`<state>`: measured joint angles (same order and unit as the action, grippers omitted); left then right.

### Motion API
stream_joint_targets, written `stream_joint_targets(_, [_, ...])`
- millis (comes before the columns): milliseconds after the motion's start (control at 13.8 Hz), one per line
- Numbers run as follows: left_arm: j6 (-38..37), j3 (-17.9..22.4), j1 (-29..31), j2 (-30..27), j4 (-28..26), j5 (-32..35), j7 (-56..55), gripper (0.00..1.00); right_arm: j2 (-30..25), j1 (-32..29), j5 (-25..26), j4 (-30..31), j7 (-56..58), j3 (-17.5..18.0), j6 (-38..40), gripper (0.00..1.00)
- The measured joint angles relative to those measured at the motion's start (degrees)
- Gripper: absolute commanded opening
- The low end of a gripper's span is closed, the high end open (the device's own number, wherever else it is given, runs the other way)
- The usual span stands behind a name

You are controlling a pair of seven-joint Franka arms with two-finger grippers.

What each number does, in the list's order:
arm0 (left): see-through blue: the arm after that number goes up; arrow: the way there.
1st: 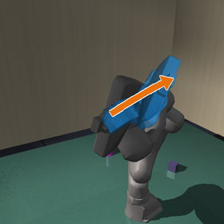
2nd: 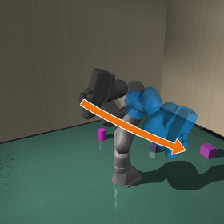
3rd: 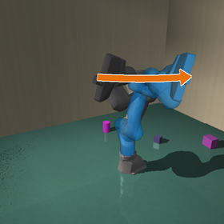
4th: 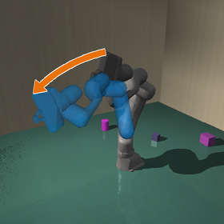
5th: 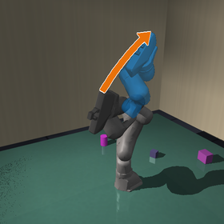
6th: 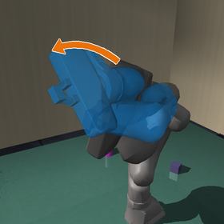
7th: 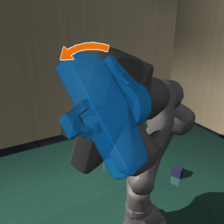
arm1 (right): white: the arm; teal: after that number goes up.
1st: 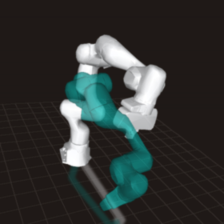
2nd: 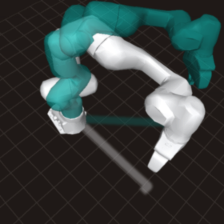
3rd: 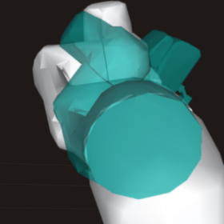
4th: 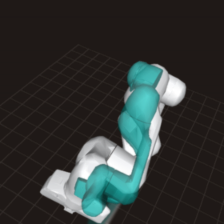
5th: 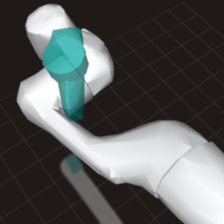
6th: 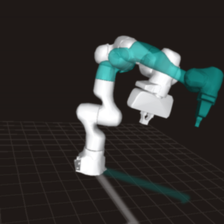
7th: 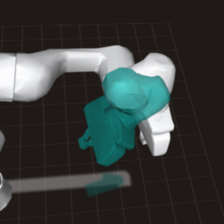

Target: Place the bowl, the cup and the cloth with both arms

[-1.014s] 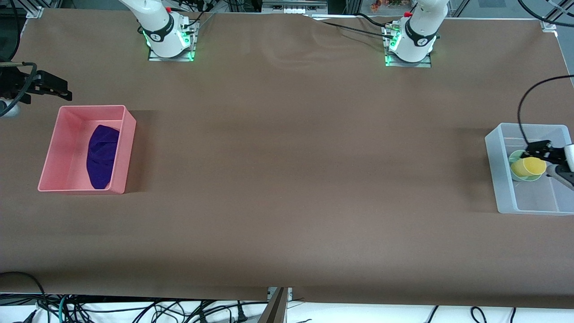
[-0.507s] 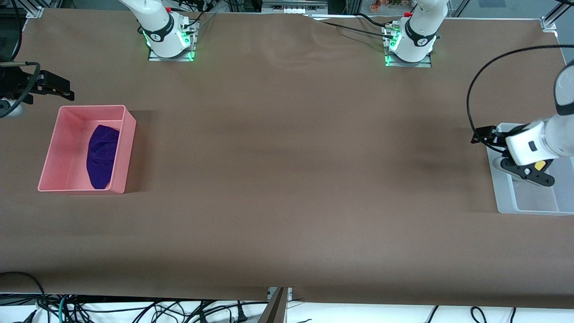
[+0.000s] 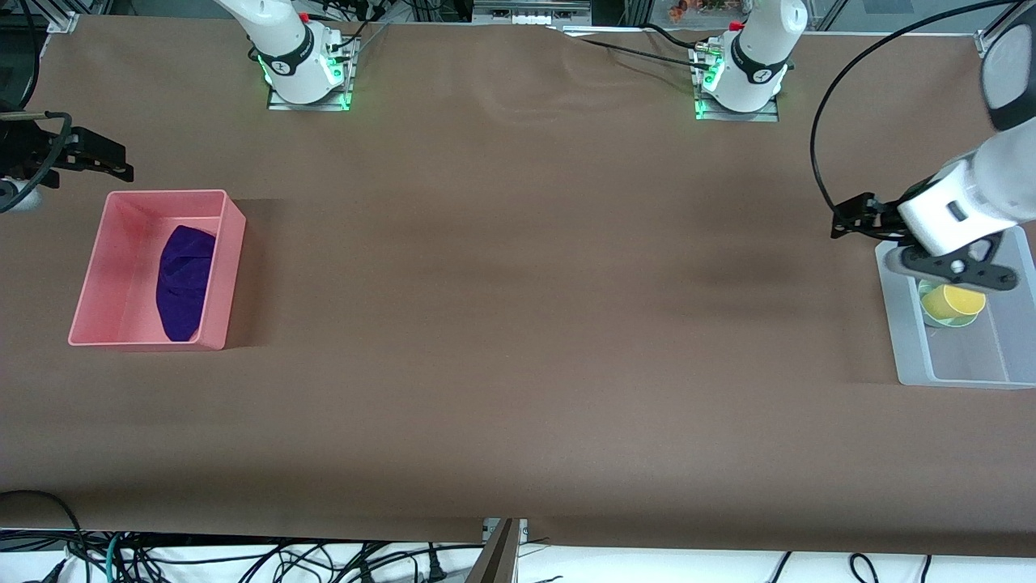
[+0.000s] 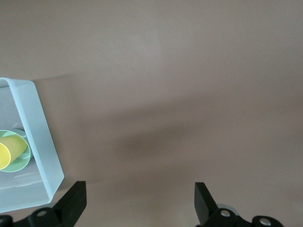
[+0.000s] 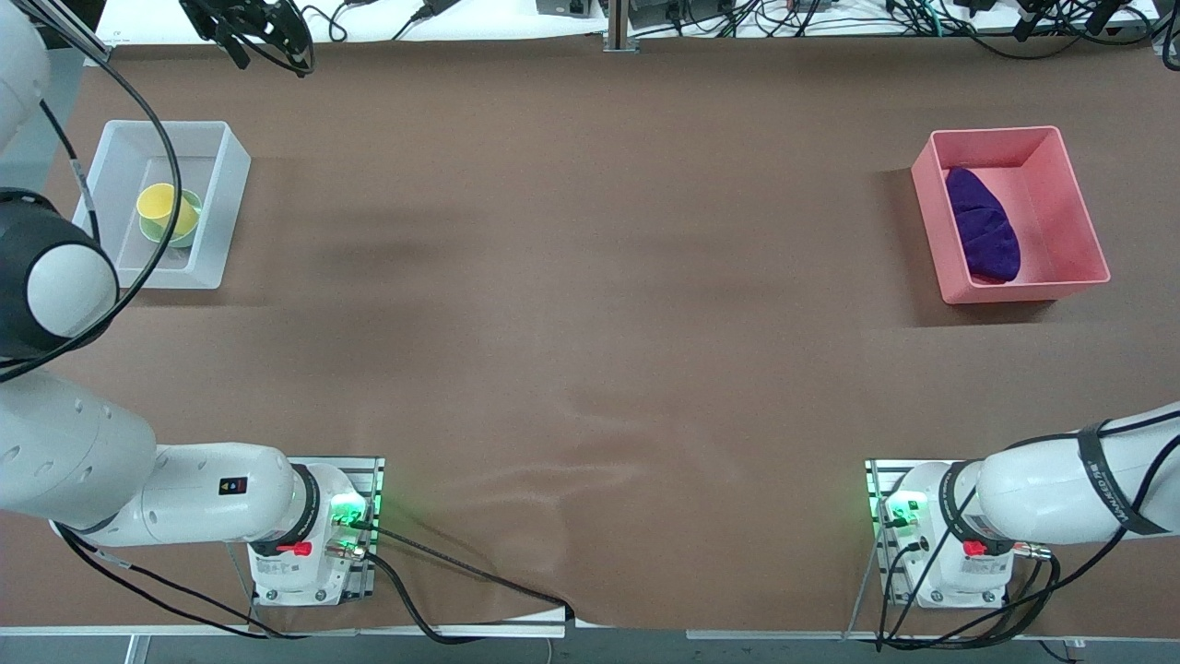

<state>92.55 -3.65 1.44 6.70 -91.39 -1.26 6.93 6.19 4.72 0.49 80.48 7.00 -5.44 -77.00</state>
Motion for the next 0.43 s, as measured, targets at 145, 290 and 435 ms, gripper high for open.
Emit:
stream_joint_targets(145, [2.94, 0.9, -1.58, -4.32, -6.11, 0.0, -5.23, 1.0, 0.0, 0.0, 0.0, 0.0, 0.0, -0.01, 0.0, 1.0])
stream_joint_targets(290, [4.07, 0.89, -2.59, -6.79, -9.35, 0.0, -8.53, 1.0, 0.02, -0.01, 0.0, 0.0, 0.0, -0.03, 0.0, 1.0])
stream_joint_targets(435, [4.33, 0.92, -2.77, -7.42, -10.17, 0.0, -9.2, 1.0, 0.06, -0.01, 0.0, 0.0, 0.0, -0.05, 0.0, 1.0])
